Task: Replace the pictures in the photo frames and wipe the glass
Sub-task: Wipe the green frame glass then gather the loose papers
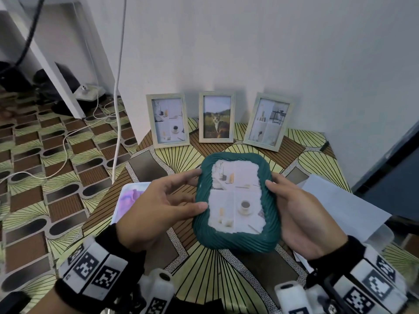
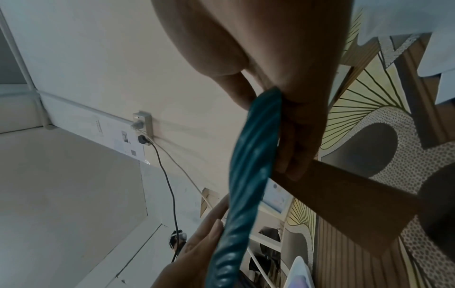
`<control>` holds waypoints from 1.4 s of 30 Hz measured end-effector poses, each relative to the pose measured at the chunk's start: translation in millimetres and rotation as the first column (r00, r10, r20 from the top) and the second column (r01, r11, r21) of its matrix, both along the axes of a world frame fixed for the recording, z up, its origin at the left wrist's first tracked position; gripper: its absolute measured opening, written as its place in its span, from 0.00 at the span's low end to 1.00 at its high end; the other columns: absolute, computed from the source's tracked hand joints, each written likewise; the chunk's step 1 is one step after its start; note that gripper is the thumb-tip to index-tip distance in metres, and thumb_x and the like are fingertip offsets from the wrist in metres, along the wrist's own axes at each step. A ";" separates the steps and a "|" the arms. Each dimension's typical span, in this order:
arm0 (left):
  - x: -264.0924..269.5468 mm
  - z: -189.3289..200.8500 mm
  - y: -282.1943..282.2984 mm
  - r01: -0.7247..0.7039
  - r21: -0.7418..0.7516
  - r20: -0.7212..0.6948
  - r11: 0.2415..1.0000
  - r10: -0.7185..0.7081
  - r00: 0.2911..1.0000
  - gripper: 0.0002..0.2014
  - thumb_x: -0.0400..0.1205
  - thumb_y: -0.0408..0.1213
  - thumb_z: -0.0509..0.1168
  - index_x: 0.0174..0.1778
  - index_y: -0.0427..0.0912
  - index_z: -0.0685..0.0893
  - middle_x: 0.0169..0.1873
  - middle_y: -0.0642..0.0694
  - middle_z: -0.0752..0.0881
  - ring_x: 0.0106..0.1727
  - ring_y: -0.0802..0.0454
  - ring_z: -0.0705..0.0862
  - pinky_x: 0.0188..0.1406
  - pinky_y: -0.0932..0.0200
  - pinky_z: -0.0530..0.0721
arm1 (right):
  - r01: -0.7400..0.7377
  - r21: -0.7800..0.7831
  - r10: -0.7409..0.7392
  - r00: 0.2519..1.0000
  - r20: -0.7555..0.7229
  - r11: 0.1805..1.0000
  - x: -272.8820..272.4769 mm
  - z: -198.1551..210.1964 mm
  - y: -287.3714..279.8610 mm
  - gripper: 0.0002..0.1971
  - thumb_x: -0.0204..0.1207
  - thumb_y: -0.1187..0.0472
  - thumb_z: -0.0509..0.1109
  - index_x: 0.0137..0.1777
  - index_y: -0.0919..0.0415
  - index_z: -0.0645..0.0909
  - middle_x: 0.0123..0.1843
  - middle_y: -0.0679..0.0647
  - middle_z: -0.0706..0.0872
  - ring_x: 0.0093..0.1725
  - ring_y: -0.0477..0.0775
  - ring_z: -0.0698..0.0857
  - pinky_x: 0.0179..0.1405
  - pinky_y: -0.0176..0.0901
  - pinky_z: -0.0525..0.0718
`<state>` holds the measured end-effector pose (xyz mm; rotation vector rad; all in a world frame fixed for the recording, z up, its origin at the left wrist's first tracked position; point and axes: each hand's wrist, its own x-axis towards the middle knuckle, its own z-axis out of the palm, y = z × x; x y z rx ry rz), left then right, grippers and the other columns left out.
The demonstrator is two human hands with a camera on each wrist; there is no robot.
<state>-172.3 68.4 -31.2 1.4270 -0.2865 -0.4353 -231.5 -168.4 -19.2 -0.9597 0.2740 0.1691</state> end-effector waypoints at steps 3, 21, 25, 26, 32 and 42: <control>-1.2 -0.7 0.5 0.011 0.011 0.009 1.000 -0.011 1.000 0.37 0.67 0.22 0.77 0.73 0.48 0.81 0.62 0.39 0.80 0.54 0.32 0.87 0.58 0.36 0.87 | -0.006 0.001 0.006 1.000 0.018 1.000 0.6 -0.2 0.1 0.18 0.89 0.65 0.52 0.74 0.56 0.74 0.64 0.61 0.88 0.64 0.65 0.87 0.63 0.67 0.84; 14.7 1.3 -7.3 0.136 0.089 -0.149 0.987 -0.122 0.981 0.33 0.70 0.22 0.76 0.72 0.45 0.78 0.62 0.41 0.87 0.59 0.36 0.87 0.64 0.29 0.81 | 0.013 -0.042 -0.015 0.999 -0.048 0.999 5.6 3.5 -22.8 0.25 0.82 0.78 0.57 0.74 0.54 0.72 0.59 0.66 0.89 0.55 0.66 0.90 0.44 0.59 0.89; 17.7 13.1 -16.1 0.148 0.083 -0.077 0.985 -0.141 0.987 0.32 0.76 0.21 0.71 0.73 0.52 0.77 0.61 0.38 0.88 0.62 0.30 0.85 0.64 0.26 0.78 | 0.057 -0.106 -0.051 0.997 0.058 0.993 1.6 16.4 -34.6 0.29 0.78 0.83 0.57 0.71 0.53 0.71 0.63 0.67 0.87 0.57 0.66 0.86 0.51 0.60 0.86; 18.2 16.5 -19.9 0.146 0.083 -0.061 0.986 -0.141 0.988 0.32 0.77 0.22 0.71 0.73 0.53 0.77 0.60 0.38 0.88 0.63 0.30 0.84 0.64 0.26 0.79 | 0.068 -0.126 -0.060 0.996 0.070 0.990 0.3 19.9 -38.0 0.29 0.77 0.83 0.58 0.71 0.53 0.72 0.63 0.68 0.87 0.56 0.66 0.86 0.50 0.60 0.87; 19.0 33.2 -48.1 0.211 0.084 0.011 0.974 -0.213 0.977 0.32 0.80 0.22 0.68 0.76 0.53 0.74 0.59 0.42 0.88 0.57 0.43 0.89 0.54 0.46 0.90 | 0.136 -0.182 -0.120 0.988 0.096 0.974 -10.1 39.1 -55.2 0.26 0.78 0.78 0.61 0.68 0.49 0.75 0.62 0.68 0.88 0.53 0.69 0.85 0.47 0.63 0.85; 50.6 65.6 -102.8 0.273 0.104 0.104 0.956 -0.283 0.953 0.31 0.79 0.26 0.71 0.75 0.56 0.76 0.59 0.45 0.88 0.57 0.45 0.90 0.56 0.42 0.89 | 0.338 -0.091 -0.317 0.929 0.189 0.937 -5.2 72.2 -84.1 0.15 0.86 0.67 0.60 0.70 0.58 0.75 0.56 0.61 0.85 0.46 0.60 0.86 0.34 0.54 0.88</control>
